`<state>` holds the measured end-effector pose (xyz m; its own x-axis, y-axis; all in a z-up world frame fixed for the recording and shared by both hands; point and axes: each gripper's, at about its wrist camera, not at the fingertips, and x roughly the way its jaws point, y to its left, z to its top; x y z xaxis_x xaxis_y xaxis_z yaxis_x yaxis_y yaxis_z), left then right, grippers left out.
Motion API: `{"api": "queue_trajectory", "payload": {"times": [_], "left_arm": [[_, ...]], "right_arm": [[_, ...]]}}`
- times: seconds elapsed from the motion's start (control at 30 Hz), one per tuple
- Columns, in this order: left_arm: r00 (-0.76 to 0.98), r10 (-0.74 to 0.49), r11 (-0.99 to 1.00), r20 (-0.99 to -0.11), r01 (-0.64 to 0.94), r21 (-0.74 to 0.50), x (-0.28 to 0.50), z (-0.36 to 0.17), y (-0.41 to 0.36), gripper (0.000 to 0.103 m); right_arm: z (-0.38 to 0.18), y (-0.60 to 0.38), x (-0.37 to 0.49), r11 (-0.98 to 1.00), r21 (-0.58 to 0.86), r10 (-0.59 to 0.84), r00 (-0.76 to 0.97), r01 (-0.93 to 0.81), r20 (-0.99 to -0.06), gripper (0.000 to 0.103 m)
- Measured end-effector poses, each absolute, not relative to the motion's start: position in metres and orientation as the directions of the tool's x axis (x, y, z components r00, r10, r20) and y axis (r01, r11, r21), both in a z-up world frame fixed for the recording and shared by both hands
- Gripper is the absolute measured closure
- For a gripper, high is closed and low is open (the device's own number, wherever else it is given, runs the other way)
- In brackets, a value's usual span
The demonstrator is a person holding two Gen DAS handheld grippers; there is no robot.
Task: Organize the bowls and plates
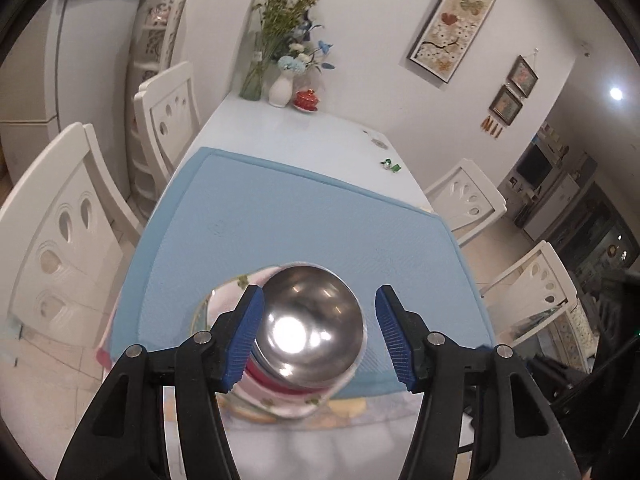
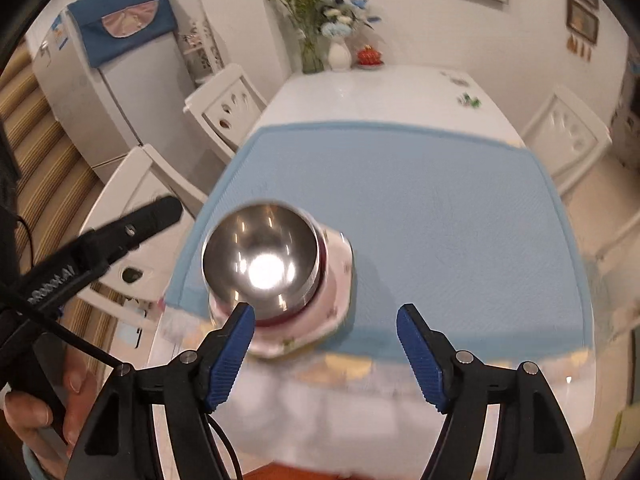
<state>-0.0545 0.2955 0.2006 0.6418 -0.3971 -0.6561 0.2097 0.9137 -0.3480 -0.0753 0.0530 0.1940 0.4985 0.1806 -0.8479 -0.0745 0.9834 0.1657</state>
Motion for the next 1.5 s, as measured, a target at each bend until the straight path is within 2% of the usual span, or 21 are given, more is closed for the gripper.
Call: {"api": "queue_trajectory", "payload": {"times": [0.23, 0.47, 1.13, 1.37, 1.5], "left_arm": [[0.632, -0.395, 0.915, -0.667, 0.208, -0.345, -0.116, 0.203, 0.284, 0.043], [0.622, -0.393, 0.916, -0.677, 0.200, -0.348, -0.141, 0.201, 0.293, 0.043], [0.572, -0.455, 0.886, -0.682, 0.365, -0.285, -0.069, 0.175, 0.314, 0.043], [0.525, -0.489, 0.860, -0.697, 0.425, -0.283, -0.055, 0.169, 0.309, 0.043], [0.512, -0.468, 0.868, -0.720, 0.418, -0.268, -0.049, 0.165, 0.307, 0.043]], "right_arm": [[0.182, 0.048, -0.135, 0.976, 0.217, 0.196, 0.476, -0.009, -0.857, 0.032], [0.176, 0.058, -0.157, 0.977, 0.213, 0.189, 0.460, 0.001, -0.867, 0.032], [0.162, 0.077, -0.074, 0.951, 0.162, 0.014, 0.488, 0.264, -0.873, 0.032], [0.159, 0.079, -0.062, 0.936, 0.158, -0.010, 0.473, 0.315, -0.881, 0.032], [0.154, 0.080, -0.055, 0.935, 0.165, 0.005, 0.450, 0.315, -0.893, 0.032]]}}
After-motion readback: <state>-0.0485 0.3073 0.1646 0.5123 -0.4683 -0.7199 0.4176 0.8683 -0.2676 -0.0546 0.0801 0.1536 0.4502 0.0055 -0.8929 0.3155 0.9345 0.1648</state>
